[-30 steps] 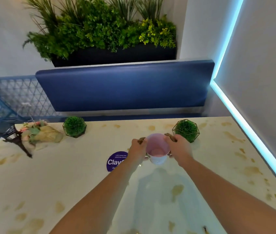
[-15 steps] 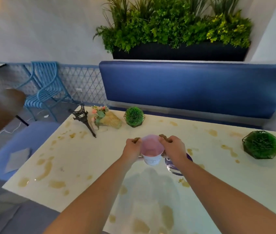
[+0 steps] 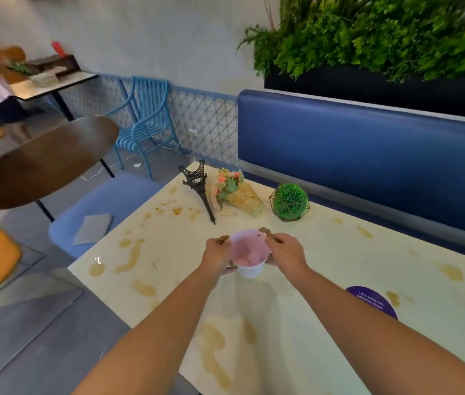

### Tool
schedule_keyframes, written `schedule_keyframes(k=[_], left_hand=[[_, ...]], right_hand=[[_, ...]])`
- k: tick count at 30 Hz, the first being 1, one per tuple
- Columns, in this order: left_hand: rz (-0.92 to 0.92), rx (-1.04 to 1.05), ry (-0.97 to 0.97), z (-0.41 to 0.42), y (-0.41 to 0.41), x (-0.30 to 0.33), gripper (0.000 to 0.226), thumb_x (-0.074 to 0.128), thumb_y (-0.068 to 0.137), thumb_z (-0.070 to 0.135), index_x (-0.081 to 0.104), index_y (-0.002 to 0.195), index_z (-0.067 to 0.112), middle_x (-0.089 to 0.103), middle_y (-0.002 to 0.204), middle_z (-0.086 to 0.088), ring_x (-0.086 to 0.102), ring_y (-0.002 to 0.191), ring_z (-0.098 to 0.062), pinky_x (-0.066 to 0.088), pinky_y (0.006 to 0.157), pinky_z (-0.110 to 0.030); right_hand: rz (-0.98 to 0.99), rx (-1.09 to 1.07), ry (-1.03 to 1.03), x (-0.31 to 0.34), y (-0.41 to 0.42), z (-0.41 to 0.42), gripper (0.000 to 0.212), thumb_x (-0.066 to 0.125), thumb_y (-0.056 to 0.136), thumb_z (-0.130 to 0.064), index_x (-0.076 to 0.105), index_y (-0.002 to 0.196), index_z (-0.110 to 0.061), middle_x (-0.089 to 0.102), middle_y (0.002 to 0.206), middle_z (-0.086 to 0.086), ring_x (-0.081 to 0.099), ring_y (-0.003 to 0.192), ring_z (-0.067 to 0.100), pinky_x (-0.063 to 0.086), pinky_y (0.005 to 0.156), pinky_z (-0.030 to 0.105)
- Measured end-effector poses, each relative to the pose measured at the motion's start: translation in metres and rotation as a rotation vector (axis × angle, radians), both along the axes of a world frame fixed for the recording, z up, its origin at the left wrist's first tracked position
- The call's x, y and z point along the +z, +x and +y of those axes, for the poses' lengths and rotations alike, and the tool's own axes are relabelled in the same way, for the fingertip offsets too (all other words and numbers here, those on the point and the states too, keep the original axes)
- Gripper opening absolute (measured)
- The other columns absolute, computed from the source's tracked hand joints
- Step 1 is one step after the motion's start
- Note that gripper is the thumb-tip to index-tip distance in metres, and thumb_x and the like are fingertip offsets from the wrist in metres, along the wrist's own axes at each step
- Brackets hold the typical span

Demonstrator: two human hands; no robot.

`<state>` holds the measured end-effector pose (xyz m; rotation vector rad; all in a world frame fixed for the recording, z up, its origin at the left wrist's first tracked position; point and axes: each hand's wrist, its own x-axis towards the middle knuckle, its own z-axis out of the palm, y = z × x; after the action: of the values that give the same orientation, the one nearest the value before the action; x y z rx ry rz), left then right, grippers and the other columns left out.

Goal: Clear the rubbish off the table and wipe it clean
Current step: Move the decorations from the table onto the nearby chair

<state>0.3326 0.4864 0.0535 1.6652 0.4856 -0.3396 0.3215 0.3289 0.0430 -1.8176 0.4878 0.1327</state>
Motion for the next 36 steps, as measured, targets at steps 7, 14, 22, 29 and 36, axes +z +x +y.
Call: schedule_keyframes(k=[7,14,22,29,36], left_hand=[[0.048,-0.042,0.014,0.054,0.057,-0.017,0.017,0.045,0.099,0.016,0.057,0.104,0.005,0.059,0.099,-0.014,0.058,0.087,-0.030,0.055,0.057,-0.031],[0.049,-0.306,0.071,0.089,0.120,-0.028,0.020,0.042,0.093,-0.001,0.061,0.098,-0.003,0.057,0.082,-0.015,0.057,0.064,-0.024,0.053,0.046,-0.024],[0.110,-0.426,0.023,0.095,0.162,-0.036,0.020,0.046,0.088,-0.003,0.062,0.099,0.002,0.056,0.062,-0.010,0.055,0.053,-0.017,0.060,0.068,-0.041],[0.057,-0.519,0.118,0.095,0.197,-0.037,0.037,0.060,0.090,0.013,0.058,0.125,0.004,0.063,0.091,-0.014,0.061,0.057,-0.017,0.047,0.050,-0.024],[-0.094,-0.736,0.320,0.080,0.227,-0.037,0.016,0.047,0.098,0.019,0.058,0.089,0.025,0.055,0.082,-0.001,0.046,0.063,-0.012,0.031,0.059,-0.029]], right_hand=[[0.052,-0.013,0.000,-0.021,0.050,0.053,0.021,0.056,0.089,-0.022,0.064,0.078,-0.007,0.065,0.076,0.010,0.069,0.083,0.038,0.057,0.076,0.054],[0.109,-0.146,-0.079,-0.033,0.087,0.089,0.023,0.049,0.097,-0.027,0.064,0.091,-0.011,0.068,0.087,0.010,0.064,0.074,0.025,0.046,0.056,0.028],[0.066,-0.380,-0.024,-0.034,0.108,0.098,0.016,0.055,0.095,-0.023,0.051,0.109,-0.019,0.056,0.080,-0.006,0.057,0.063,0.013,0.040,0.050,0.026],[0.015,-0.381,-0.258,-0.028,0.143,0.085,0.009,0.053,0.083,-0.037,0.056,0.081,-0.029,0.061,0.089,-0.001,0.057,0.089,0.023,0.049,0.075,0.035],[0.090,-0.138,-0.496,-0.025,0.191,0.064,0.039,0.062,0.089,-0.017,0.058,0.128,-0.014,0.050,0.132,0.009,0.048,0.121,0.026,0.044,0.101,0.043]])
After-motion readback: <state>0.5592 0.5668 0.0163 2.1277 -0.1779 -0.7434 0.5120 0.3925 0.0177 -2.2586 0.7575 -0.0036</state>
